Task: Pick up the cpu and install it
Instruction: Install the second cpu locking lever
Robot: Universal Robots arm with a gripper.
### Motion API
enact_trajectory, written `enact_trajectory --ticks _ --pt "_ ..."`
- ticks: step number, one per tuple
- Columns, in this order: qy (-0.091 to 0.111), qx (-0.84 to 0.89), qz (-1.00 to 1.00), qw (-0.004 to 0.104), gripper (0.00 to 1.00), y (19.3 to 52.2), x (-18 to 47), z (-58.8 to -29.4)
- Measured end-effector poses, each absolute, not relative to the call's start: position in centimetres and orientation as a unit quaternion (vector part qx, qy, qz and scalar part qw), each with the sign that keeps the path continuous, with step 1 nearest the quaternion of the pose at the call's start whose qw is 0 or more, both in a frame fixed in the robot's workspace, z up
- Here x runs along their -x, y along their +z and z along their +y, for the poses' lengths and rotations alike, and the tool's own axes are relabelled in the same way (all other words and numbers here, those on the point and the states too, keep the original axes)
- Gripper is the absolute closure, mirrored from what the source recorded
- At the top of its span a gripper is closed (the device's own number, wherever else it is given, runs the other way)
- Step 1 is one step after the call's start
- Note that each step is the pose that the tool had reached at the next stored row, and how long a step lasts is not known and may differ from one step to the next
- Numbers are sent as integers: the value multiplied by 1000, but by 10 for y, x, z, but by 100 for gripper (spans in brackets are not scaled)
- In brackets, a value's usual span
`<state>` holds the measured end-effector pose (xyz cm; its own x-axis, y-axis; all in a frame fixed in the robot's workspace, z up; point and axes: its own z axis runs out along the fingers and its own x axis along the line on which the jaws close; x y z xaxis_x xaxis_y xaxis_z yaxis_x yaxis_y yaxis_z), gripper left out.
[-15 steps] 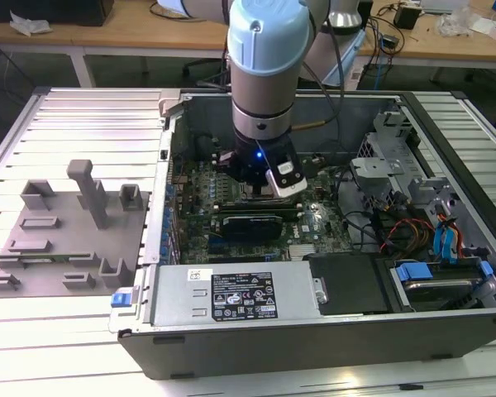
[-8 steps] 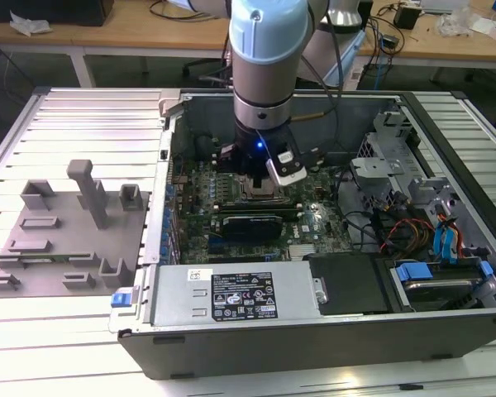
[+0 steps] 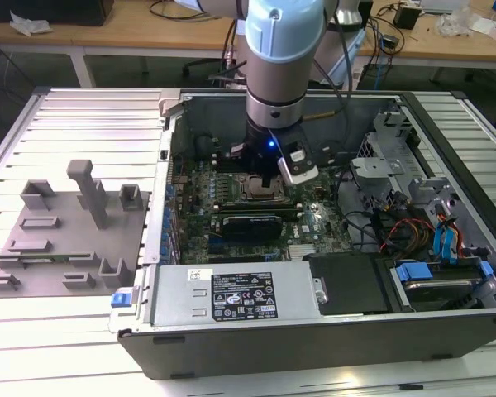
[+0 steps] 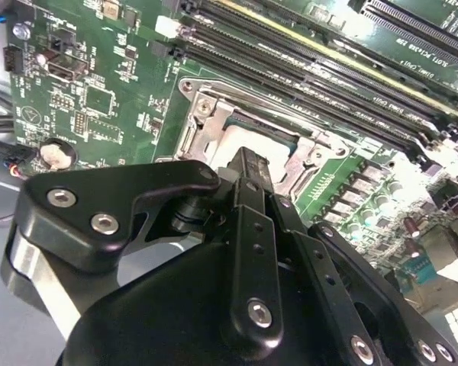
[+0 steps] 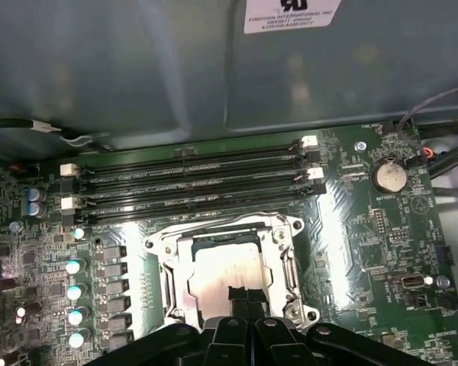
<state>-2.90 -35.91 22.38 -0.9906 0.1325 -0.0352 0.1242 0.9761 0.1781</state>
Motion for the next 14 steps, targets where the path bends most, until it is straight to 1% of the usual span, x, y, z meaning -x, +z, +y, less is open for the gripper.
enact_trajectory --ticks 2,6,8,14 --pt "86 -64 994 23 89 227 29 -359" --pt "71 -62 995 23 89 231 28 -355" --pt "71 -62 995 23 89 231 28 -350" --pt "71 -62 995 23 89 231 28 -350"
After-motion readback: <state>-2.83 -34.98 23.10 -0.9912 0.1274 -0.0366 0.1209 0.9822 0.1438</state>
